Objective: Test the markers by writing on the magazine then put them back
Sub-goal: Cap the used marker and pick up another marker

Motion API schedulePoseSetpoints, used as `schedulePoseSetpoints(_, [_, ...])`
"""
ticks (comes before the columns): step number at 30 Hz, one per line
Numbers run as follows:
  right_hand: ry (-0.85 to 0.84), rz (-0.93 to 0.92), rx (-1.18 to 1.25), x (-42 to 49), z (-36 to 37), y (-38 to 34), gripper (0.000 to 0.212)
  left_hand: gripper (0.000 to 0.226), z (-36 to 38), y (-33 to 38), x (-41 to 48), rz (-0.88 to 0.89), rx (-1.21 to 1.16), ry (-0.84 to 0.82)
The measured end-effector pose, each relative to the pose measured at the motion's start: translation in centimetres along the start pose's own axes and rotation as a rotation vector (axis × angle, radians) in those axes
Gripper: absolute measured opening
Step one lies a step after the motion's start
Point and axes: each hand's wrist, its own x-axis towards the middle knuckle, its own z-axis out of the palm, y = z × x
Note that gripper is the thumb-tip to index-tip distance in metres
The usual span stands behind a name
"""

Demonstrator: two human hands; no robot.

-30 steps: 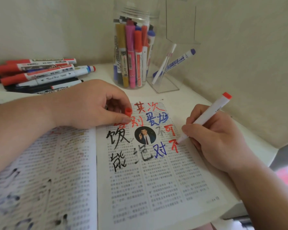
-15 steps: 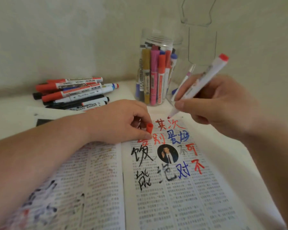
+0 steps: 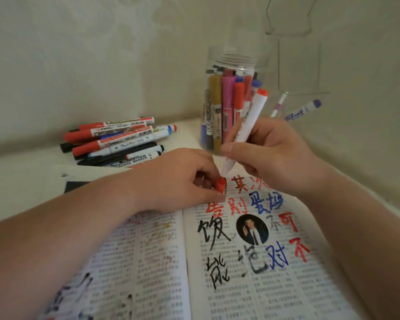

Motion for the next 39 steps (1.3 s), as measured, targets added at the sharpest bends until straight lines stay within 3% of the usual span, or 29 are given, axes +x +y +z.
schedulePoseSetpoints(8, [-0.103,0.016,-0.276,-0.4,0.8,0.1,0.010,0.012,0.2,-0.5,-0.1,0.022,-0.078,0.018])
schedulePoseSetpoints(22, [-0.111,0.028,-0.350,-0.5,0.0,-0.5,0.022,0.013,0.1,-0.7,-0.1,0.026,-0.120,0.035])
schedulePoseSetpoints(34, [-0.177,0.113,-0.516,-0.4,0.5,-1.9,0.016,0.024,0.1,-0.8,-0.1,0.004,-0.136,0.014])
schedulePoseSetpoints(39, [-0.146,0.079,-0.513,-1.0,0.9,-1.5,0.015,0.012,0.0,-0.7,-0.2,0.022,-0.109,0.015])
